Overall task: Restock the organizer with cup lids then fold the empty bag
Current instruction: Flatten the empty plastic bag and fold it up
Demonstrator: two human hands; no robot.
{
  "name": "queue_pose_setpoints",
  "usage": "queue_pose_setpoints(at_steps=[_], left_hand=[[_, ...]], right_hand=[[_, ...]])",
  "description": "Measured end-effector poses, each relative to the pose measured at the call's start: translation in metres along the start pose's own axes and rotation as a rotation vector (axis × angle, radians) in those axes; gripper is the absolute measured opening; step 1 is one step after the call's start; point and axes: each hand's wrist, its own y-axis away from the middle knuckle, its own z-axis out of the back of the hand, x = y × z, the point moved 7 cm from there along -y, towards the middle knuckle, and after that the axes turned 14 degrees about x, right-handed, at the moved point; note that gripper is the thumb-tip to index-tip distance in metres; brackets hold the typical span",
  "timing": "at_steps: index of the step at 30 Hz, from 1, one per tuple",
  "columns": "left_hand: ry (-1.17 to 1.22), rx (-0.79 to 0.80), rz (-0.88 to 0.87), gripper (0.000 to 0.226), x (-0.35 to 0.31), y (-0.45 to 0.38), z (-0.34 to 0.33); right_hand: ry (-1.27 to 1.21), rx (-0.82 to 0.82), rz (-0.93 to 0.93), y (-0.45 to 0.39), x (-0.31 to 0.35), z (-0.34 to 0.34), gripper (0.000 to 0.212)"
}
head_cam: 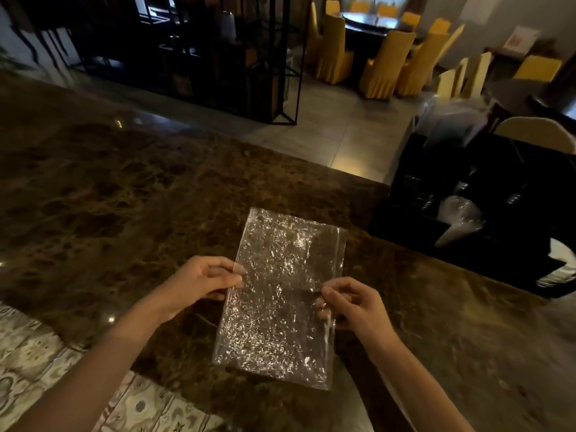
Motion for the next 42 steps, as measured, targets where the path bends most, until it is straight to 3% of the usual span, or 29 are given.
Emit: queue_pose_setpoints(at_steps=[8,13,22,28,32,36,40,42], left_hand=[[-0.062,0.002,-0.033,0.022,-0.005,-0.003,0.007],[-0.052,-0.001,-0.034,0.023,0.002,-0.006,0.009],[-0.113,-0.107,-0.149,0.013,0.002,-0.009,0.013],[-0.447,-0.118,-0.111,0.025,0.000,-0.012,0.008],[-0.687,-0.184,-0.089,0.038,-0.010,-0.008,-0.001],[-0.884,-0.168,-0.111,0.022,-0.023,-0.010,-0.039],[-0.953,-0.027,-0.013,0.054,-0.013,-0.022,-0.082],[-1.035,0.002,0.014,0.059,-0.007,-0.024,-0.096]], right_hand=[[0.054,0.120,0.036,-0.006,0.006,0.012,0.012],[0.055,0.101,0.102,-0.008,0.009,0.020,0.009],[0.312,0.056,0.213,-0.010,0.010,0.025,0.030],[0.732,0.005,0.182,-0.009,0.004,0.022,0.030],[0.966,0.092,0.185,-0.007,0.007,0.016,0.038],[1.062,0.163,0.182,-0.008,0.013,0.011,0.047],[1.058,0.181,0.161,-0.013,0.028,0.004,0.050],[1.005,0.142,0.167,-0.018,0.039,0.001,0.049]])
